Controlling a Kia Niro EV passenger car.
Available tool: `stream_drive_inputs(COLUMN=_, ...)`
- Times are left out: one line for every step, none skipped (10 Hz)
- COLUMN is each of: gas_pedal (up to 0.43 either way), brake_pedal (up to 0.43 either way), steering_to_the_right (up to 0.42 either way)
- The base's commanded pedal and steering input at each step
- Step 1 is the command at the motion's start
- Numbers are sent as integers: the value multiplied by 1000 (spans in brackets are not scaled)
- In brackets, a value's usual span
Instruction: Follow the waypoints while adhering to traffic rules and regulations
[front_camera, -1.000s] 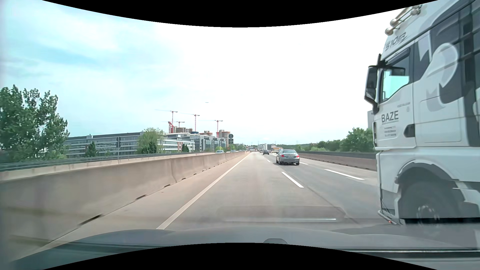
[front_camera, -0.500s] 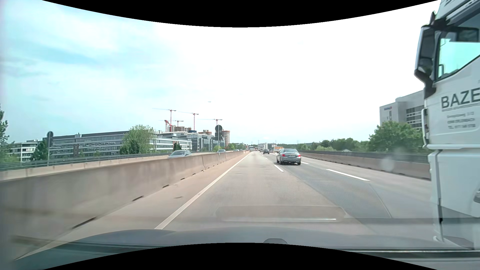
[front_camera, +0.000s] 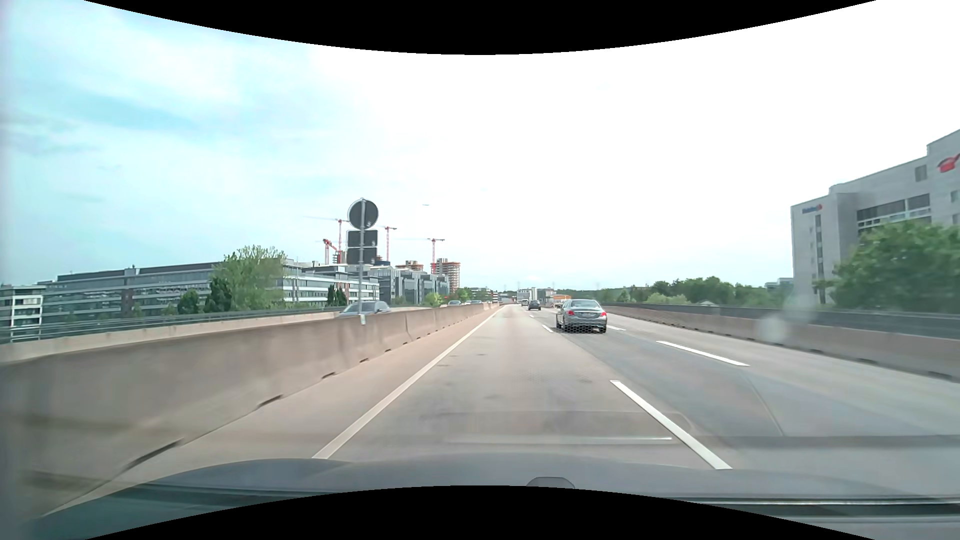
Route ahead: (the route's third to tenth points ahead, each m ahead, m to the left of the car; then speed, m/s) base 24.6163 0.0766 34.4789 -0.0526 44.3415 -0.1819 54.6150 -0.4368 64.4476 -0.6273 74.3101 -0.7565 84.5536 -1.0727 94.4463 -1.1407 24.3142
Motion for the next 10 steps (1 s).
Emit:
stream_drive_inputs(gas_pedal=67, brake_pedal=0, steering_to_the_right=-4)
stream_drive_inputs(gas_pedal=67, brake_pedal=0, steering_to_the_right=-4)
stream_drive_inputs(gas_pedal=67, brake_pedal=0, steering_to_the_right=-4)
stream_drive_inputs(gas_pedal=67, brake_pedal=0, steering_to_the_right=-4)
stream_drive_inputs(gas_pedal=67, brake_pedal=0, steering_to_the_right=-3)
stream_drive_inputs(gas_pedal=67, brake_pedal=0, steering_to_the_right=-2)
stream_drive_inputs(gas_pedal=79, brake_pedal=0, steering_to_the_right=-1)
stream_drive_inputs(gas_pedal=79, brake_pedal=0, steering_to_the_right=-1)
stream_drive_inputs(gas_pedal=79, brake_pedal=0, steering_to_the_right=-1)
stream_drive_inputs(gas_pedal=79, brake_pedal=0, steering_to_the_right=-1)
